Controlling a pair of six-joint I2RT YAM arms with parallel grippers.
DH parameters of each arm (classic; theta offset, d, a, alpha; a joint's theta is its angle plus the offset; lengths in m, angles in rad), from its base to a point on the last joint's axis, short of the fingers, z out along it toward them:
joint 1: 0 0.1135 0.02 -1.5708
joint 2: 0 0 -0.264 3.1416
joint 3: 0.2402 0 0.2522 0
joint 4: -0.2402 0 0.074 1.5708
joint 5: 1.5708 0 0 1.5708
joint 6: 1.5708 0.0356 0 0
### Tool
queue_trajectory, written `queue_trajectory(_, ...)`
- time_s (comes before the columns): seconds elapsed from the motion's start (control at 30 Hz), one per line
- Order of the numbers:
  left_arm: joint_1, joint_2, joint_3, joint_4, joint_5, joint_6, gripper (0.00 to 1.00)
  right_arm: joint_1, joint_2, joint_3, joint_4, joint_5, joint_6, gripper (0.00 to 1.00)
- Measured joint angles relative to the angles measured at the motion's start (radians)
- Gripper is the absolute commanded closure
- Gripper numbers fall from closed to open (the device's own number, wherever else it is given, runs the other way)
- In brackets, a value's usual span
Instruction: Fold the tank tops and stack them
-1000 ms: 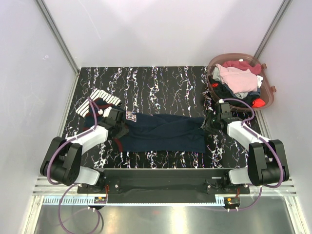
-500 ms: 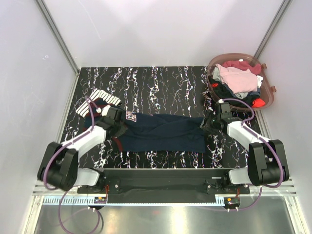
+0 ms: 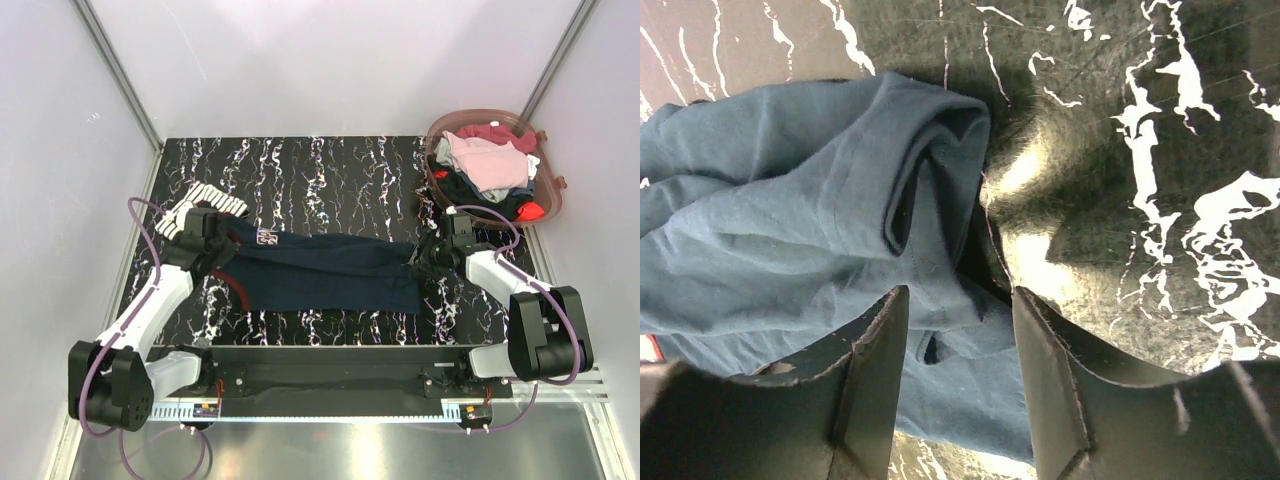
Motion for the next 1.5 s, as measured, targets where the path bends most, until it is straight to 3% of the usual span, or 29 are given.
queue_trajectory(0.37, 0.017, 0.022, 0.099, 0.001, 0.027, -0.017, 1.00, 0.000, 0.019, 0.000, 0.043, -0.071, 0.025, 0.52)
queue_trajectory(0.77, 0.017, 0.031, 0.101, 0.002, 0.025, -0.020, 1.00, 0.000, 0.026, -0.021, 0.051, -0.077, 0.041, 0.51)
queue_trajectory(0.97, 0.017, 0.031, 0.101, 0.002, 0.025, -0.026, 1.00, 0.000, 0.068, -0.028, 0.079, -0.097, 0.056, 0.64)
queue_trajectory(1.0, 0.017, 0.031, 0.101, 0.002, 0.025, -0.026, 1.00, 0.000, 0.072, -0.028, 0.085, -0.101, 0.059, 0.74)
queue_trajectory(1.07, 0.017, 0.032, 0.101, 0.002, 0.025, -0.026, 1.00, 0.000, 0.079, -0.028, 0.095, -0.107, 0.063, 0.83)
queue_trajectory(1.13, 0.017, 0.032, 0.101, 0.002, 0.024, -0.027, 1.00, 0.000, 0.081, -0.028, 0.105, -0.115, 0.065, 1.00)
queue_trajectory(1.33, 0.020, 0.059, 0.108, 0.006, 0.011, -0.050, 1.00, 0.000, 0.081, 0.015, 0.076, -0.129, 0.075, 1.00)
queue_trajectory(1.5, 0.045, 0.181, 0.222, 0.000, 0.013, -0.087, 1.00, 0.001, 0.103, 0.267, -0.037, -0.126, 0.063, 1.00)
